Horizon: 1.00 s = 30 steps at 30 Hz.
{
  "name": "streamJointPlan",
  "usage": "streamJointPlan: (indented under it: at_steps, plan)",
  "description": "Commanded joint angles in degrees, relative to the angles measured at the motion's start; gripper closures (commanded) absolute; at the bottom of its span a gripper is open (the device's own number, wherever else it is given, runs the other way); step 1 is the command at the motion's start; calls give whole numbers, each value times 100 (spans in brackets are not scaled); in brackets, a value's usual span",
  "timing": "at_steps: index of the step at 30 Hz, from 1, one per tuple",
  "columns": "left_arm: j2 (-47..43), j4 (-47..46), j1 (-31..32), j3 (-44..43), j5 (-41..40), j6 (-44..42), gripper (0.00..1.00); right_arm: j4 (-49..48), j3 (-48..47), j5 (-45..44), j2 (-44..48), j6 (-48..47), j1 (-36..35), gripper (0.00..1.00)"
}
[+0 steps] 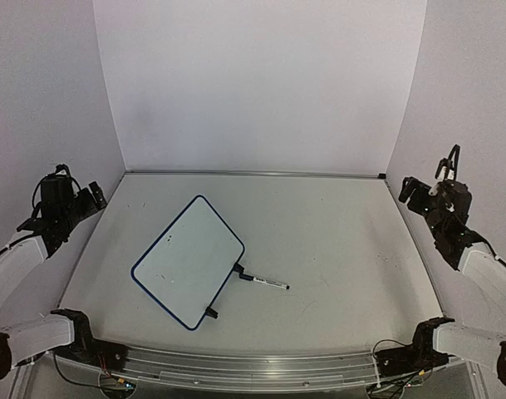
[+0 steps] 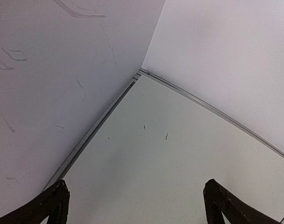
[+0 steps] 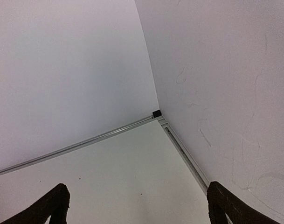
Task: Write a sentence on the whiteboard
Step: Move the whiteboard stand to the center of the board.
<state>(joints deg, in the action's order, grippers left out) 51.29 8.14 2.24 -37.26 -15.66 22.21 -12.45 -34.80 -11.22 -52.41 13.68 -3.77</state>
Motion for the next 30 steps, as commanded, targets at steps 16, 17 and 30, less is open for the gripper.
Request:
streamJointPlan:
  at_steps: [16,17,30]
  plan:
    - [1750,2671,-22,-3394,2497,-579,1,766,-1445,3383,-1996,-855,-1965,6]
    - [1797,2429,-22,-3313,2702,-569,0,721,-1577,3493,-2230,-874,-2167,7]
    - [1437,1238,-22,-2267,2488,-1045,0,1059,-3242,3199,-5274,-1881,-4459,24]
